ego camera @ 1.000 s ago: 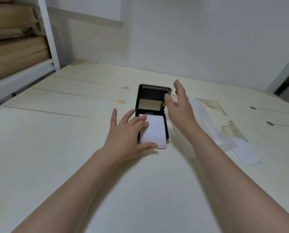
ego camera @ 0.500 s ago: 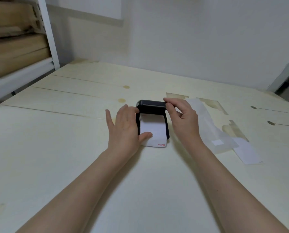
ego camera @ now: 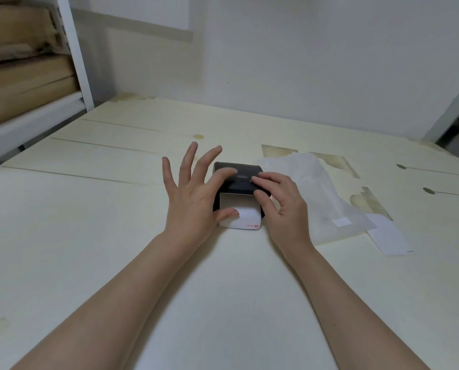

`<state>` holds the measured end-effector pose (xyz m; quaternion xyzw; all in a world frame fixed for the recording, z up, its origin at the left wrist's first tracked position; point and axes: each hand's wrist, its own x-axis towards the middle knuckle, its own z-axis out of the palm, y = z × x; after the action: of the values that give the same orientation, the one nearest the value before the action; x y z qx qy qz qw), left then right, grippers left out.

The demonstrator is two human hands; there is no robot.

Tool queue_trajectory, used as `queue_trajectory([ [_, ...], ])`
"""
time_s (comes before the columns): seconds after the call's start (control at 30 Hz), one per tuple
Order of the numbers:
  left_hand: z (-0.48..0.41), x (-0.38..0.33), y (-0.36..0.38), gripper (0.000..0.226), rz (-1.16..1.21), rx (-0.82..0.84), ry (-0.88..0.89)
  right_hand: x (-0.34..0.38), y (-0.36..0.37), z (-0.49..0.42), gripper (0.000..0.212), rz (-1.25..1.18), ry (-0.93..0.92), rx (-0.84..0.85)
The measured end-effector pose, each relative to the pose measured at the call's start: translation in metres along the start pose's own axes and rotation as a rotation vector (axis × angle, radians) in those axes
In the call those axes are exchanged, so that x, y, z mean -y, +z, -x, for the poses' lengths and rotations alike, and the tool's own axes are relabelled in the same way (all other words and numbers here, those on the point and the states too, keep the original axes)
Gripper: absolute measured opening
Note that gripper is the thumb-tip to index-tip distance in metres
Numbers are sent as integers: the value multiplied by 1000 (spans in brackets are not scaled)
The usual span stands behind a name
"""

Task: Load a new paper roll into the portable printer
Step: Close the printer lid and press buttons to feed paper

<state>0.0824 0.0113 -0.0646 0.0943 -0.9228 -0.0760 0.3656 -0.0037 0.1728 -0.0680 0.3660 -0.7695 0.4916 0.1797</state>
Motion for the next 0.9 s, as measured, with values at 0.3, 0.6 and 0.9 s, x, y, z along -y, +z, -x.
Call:
queue_trajectory([
  [0.3,8,7,-2,64,38,91,25,-7,5,5,24,293,-144,35],
  [0.6,11,-6,-5,96,56,226,-48,1,14,8,19,371,-148,-4],
  [0.9,18,-8,5,51,99,144,-83,7,16,16,21,480,-216,-3],
])
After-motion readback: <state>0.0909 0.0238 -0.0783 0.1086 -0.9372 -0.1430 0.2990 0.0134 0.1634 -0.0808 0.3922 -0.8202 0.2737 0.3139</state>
